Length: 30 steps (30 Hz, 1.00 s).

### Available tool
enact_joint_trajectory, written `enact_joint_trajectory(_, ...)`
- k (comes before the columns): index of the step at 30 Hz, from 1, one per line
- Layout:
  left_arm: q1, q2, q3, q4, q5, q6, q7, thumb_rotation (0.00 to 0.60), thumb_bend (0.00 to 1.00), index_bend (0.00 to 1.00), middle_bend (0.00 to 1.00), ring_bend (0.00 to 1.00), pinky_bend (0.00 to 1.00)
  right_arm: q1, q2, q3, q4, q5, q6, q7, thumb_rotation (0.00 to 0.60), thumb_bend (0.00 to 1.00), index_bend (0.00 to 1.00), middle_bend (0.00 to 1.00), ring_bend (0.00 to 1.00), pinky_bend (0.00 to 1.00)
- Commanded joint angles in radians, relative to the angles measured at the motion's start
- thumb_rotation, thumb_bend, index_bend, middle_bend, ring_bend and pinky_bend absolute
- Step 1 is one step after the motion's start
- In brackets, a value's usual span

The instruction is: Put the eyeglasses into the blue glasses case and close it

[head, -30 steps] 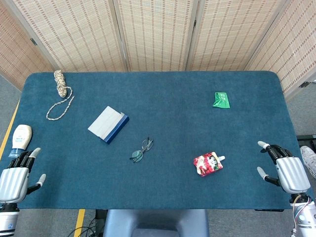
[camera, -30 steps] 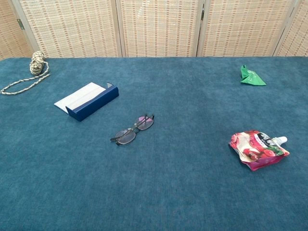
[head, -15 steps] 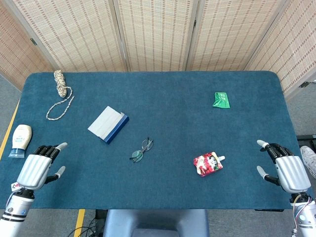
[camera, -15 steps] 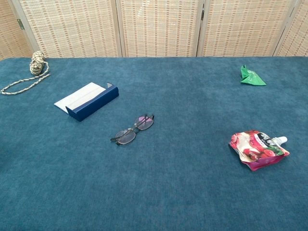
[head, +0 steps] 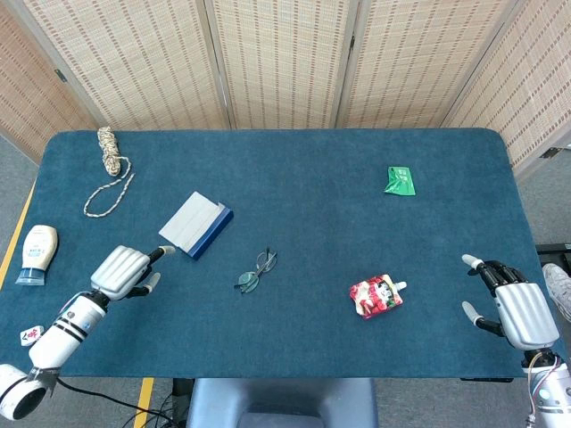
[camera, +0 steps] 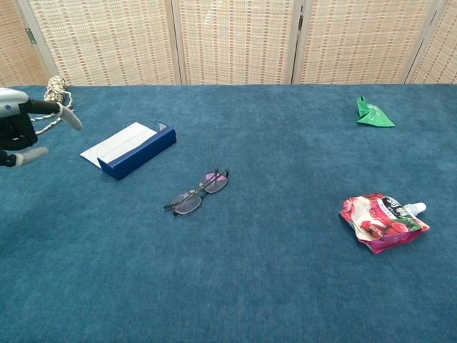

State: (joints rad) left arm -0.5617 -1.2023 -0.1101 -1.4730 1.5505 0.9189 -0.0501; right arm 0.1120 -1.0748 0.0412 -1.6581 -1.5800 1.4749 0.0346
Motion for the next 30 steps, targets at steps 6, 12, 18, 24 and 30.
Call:
enact_joint_trajectory(6,-0.136,-0.095,-0.023,0.103,-0.152,-0.207,0.048,0.600,0.67,0.18,0.97,0.98,1.00,-0.005,0.004,-0.001,-0.004,0.002,0.006,-0.003,0.600,0.29,0.17,0.35,0.26,0.30)
enact_joint_trajectory(12,-0.178,-0.154,-0.034,0.192,-0.275,-0.280,0.104,0.600,0.67,0.17,0.97,0.98,1.00,-0.010,0.003,-0.001,0.004,0.006,0.010,0.007,0.600,0.29,0.17,0.35,0.26,0.30)
enact_joint_trajectory(18,-0.199,-0.178,-0.023,0.236,-0.356,-0.323,0.143,0.600,0.67,0.17,0.97,0.98,1.00,-0.014,-0.002,-0.003,0.016,0.010,0.012,0.021,0.600,0.29,0.17,0.35,0.26,0.30)
enact_joint_trajectory(24,-0.212,-0.197,-0.004,0.245,-0.390,-0.340,0.165,0.600,0.67,0.18,0.97,0.98,1.00,-0.016,-0.007,-0.003,0.027,0.011,0.013,0.031,0.600,0.29,0.17,0.35,0.26,0.30)
enact_joint_trajectory(30,-0.223,-0.196,0.021,0.235,-0.402,-0.343,0.203,0.600,0.67,0.20,0.97,0.98,1.00,-0.017,-0.009,-0.003,0.032,0.012,0.012,0.036,0.600,0.29,0.17,0.35,0.26,0.30)
